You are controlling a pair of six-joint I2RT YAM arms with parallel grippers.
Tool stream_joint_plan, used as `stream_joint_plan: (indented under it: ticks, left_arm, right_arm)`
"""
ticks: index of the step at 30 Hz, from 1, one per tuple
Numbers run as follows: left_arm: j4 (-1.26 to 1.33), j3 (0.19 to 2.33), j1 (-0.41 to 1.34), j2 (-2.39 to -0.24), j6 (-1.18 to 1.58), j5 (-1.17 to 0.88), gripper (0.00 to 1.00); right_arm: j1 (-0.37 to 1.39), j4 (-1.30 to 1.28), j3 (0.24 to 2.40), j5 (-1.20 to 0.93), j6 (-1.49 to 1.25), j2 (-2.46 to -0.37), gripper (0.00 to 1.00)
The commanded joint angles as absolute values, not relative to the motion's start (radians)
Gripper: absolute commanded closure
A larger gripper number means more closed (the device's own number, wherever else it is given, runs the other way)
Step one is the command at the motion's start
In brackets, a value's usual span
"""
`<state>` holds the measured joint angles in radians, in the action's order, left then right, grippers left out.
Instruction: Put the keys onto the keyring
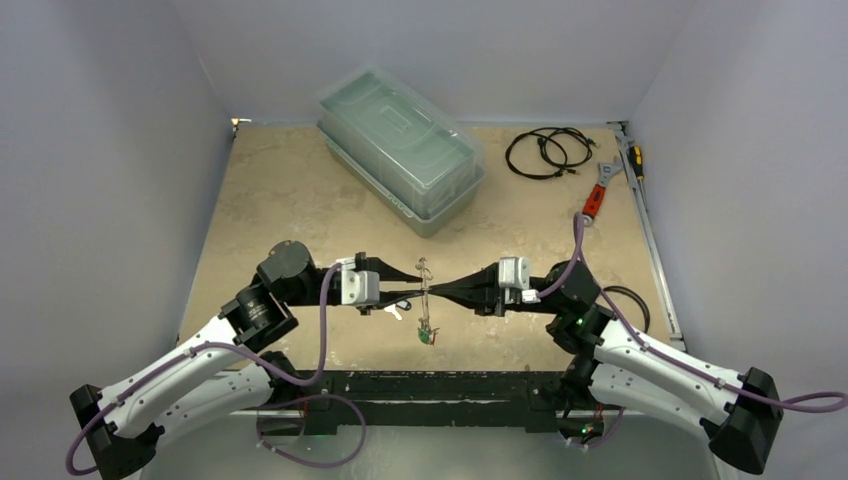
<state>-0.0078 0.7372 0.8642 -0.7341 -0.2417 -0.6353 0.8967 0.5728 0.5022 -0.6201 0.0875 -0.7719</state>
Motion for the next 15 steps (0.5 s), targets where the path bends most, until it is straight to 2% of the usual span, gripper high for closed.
stream_joint_plan:
  ticks: [1, 15]
  left_arm:
    - [0.04, 0.752, 0.859, -0.74, -0.217, -0.668, 0.78]
    - [0.013, 0.76, 0.856, -0.754, -0.23, -0.663, 0.81]
  right_arm:
    - [0.899, 0.656, 0.515, -0.629, 0.074, -0.773, 1.0]
    - [0.899, 0.662, 0.514, -0.634, 0.074, -0.768, 1.0]
